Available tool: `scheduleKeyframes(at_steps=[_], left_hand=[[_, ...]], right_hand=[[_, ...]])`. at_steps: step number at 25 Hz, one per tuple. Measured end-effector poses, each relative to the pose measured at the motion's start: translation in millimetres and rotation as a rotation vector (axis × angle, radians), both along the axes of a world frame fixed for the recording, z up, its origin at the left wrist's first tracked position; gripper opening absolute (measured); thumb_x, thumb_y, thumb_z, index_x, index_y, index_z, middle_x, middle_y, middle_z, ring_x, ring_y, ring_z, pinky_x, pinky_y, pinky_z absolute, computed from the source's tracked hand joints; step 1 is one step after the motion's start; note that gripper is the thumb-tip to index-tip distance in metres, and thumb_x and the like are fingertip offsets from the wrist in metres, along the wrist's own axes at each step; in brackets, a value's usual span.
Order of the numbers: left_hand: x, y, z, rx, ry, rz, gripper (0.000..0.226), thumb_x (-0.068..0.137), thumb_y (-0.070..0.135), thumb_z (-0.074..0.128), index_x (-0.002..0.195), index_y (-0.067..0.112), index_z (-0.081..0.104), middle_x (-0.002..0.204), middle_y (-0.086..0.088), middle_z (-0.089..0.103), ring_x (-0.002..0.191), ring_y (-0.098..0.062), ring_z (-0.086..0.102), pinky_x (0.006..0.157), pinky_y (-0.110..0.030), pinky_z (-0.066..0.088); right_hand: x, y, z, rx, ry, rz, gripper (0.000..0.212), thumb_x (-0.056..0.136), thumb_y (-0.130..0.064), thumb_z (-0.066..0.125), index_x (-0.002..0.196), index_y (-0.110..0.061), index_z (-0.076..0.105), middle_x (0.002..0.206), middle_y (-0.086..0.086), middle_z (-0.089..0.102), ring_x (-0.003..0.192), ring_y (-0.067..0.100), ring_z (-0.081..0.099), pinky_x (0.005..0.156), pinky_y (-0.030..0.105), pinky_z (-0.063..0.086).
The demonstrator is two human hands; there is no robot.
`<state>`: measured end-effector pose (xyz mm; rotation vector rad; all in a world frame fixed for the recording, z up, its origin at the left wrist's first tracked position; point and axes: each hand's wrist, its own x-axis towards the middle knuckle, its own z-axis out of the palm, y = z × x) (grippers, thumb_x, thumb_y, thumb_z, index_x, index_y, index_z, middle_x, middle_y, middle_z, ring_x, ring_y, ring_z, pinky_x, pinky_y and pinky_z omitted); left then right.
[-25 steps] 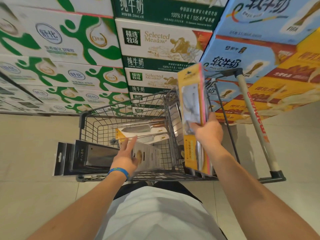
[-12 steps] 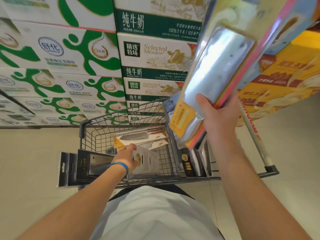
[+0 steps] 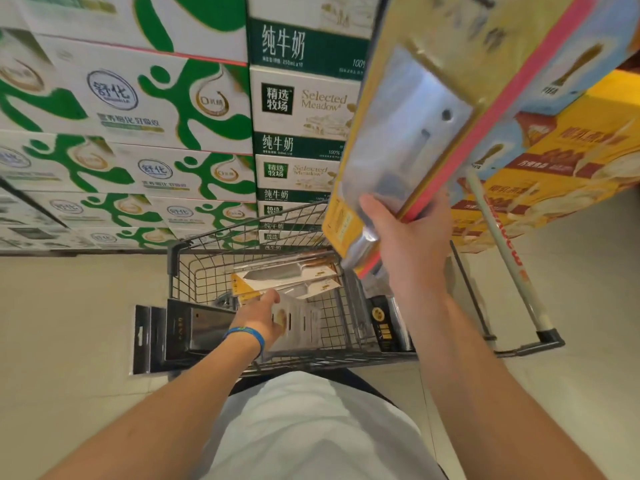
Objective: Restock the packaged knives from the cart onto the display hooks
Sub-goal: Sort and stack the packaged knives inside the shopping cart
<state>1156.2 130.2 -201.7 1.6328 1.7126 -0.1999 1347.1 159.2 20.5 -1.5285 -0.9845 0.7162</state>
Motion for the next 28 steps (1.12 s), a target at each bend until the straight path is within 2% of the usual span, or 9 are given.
scheduleKeyframes(at_steps=[3,5,9,11,16,18,22,25,28], left_hand=[[-3.4,-4.3,-1.9,0.014,-0.016,0.000,0.043,0.087,0.020,0.061,0.125,0.028,0.041,0.099,-0.001,0.052,0.080,-0.023,0.054,0.067,-0.030,0.042],[-5.4,-3.0,-2.7,0.024,-0.028,0.007,0.044,0.087,0.019,0.061,0.125,0.028,0.041,0.100,0.000,0.052,0.079,-0.022,0.055,0.066,-0.030,0.042],[-10.4,4.5,-3.3,0.013,-0.038,0.003,0.044,0.086,0.022,0.063,0.123,0.028,0.041,0.102,0.000,0.053,0.080,-0.022,0.056,0.068,-0.030,0.043],[-11.3,6.6,-3.6,0.014,-0.031,0.011,0.045,0.085,0.024,0.065,0.123,0.028,0.041,0.106,-0.002,0.057,0.081,-0.021,0.055,0.070,-0.030,0.042],[-7.6,-4.4,-8.2,0.004,-0.007,0.042,0.041,0.083,0.025,0.064,0.118,0.030,0.043,0.107,-0.006,0.061,0.084,-0.028,0.059,0.069,-0.031,0.043],[-3.7,-11.1,-11.2,0.019,-0.009,0.054,0.037,0.085,0.029,0.061,0.116,0.031,0.041,0.109,-0.008,0.062,0.090,-0.033,0.063,0.070,-0.034,0.045],[1.6,-20.0,-17.9,0.084,-0.038,0.042,0.036,0.086,0.036,0.060,0.119,0.031,0.048,0.112,-0.008,0.062,0.096,-0.035,0.064,0.079,-0.040,0.052],[1.9,-20.3,-21.0,0.077,-0.027,0.086,0.037,0.083,0.046,0.059,0.116,0.031,0.055,0.116,-0.004,0.061,0.101,-0.035,0.064,0.079,-0.038,0.050],[1.8,-16.1,-19.3,0.035,-0.034,0.171,0.053,0.074,0.053,0.058,0.124,0.044,0.042,0.124,-0.002,0.060,0.101,-0.037,0.064,0.074,-0.037,0.049]], right_hand=[[-12.1,-19.5,-0.6,-0.065,-0.045,0.050,0.021,0.082,-0.010,0.085,0.097,-0.006,0.071,0.074,0.015,0.072,0.063,0.041,0.069,0.048,0.048,0.057],[-16.2,-21.8,11.6,0.019,0.015,0.101,0.016,0.086,-0.009,0.082,0.093,-0.002,0.069,0.059,0.020,0.066,0.047,0.043,0.063,0.035,0.049,0.049],[-28.9,-6.1,16.5,0.152,0.115,0.253,0.015,0.086,-0.009,0.080,0.089,-0.021,0.074,0.065,-0.007,0.074,0.052,0.010,0.071,0.042,0.029,0.056],[-36.2,-3.6,-12.3,0.006,0.107,0.226,0.021,0.082,-0.010,0.083,0.084,-0.029,0.077,0.069,-0.014,0.075,0.059,0.003,0.071,0.051,0.017,0.054],[-34.8,-36.2,-125.5,-0.478,0.010,0.189,0.014,0.076,-0.028,0.086,0.075,-0.028,0.073,0.072,-0.009,0.076,0.065,0.011,0.073,0.058,0.034,0.059],[-33.1,-57.6,-160.2,-0.579,-0.105,0.228,0.017,0.079,-0.036,0.083,0.075,-0.035,0.067,0.071,-0.020,0.072,0.067,0.002,0.069,0.063,0.033,0.057],[-28.9,-92.3,-205.9,-0.718,-0.275,0.387,0.037,0.083,-0.028,0.080,0.105,-0.049,0.059,0.086,-0.027,0.067,0.089,0.000,0.067,0.078,0.026,0.050],[-24.3,-103.5,-229.4,-0.683,-0.437,0.549,0.071,0.086,-0.020,0.079,0.150,-0.033,0.050,0.136,-0.001,0.062,0.124,0.022,0.059,0.104,0.037,0.049],[-24.4,-101.5,-245.6,-0.817,-0.573,0.649,0.077,0.092,-0.027,0.073,0.158,-0.035,0.036,0.151,0.006,0.052,0.137,0.031,0.050,0.112,0.045,0.044]])
